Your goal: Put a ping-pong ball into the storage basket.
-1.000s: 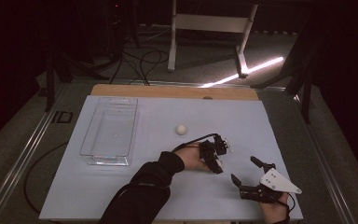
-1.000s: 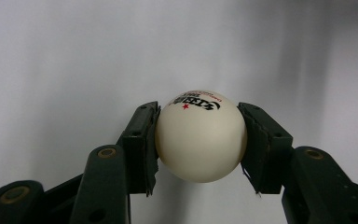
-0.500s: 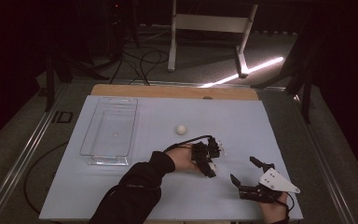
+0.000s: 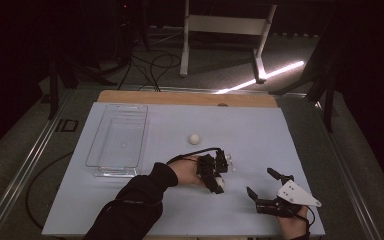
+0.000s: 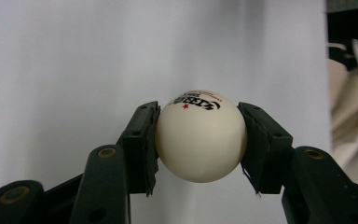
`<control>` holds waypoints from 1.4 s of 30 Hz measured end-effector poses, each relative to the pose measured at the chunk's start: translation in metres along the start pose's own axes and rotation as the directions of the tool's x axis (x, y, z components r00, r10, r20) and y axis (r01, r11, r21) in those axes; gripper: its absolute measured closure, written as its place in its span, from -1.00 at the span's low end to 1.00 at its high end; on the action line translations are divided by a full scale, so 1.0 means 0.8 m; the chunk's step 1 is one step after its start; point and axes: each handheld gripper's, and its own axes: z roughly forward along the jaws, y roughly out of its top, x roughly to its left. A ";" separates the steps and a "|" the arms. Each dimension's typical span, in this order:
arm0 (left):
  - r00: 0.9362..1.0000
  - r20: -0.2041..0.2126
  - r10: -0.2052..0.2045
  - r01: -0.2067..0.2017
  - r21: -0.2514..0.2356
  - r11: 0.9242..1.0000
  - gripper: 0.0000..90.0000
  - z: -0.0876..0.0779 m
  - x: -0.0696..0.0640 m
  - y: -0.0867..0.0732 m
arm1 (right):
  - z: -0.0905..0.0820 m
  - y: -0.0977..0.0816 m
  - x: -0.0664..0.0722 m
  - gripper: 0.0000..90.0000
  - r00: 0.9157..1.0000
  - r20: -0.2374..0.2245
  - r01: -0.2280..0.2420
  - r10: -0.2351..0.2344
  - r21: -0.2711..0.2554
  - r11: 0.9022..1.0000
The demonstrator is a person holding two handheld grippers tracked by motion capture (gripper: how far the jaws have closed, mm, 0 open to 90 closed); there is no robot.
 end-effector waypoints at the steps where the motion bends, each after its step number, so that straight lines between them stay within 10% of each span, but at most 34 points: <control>1: 1.000 0.010 0.002 -0.002 0.004 1.000 0.16 -0.002 -0.001 -0.001 | 0.000 0.000 0.000 -0.82 1.000 -0.001 0.002 -0.002 -0.004 1.000; 42: 0.995 0.014 0.094 -0.095 0.008 0.995 0.16 -0.072 -0.043 -0.066 | -0.002 0.002 0.001 -0.82 1.000 0.001 0.010 -0.010 -0.003 1.000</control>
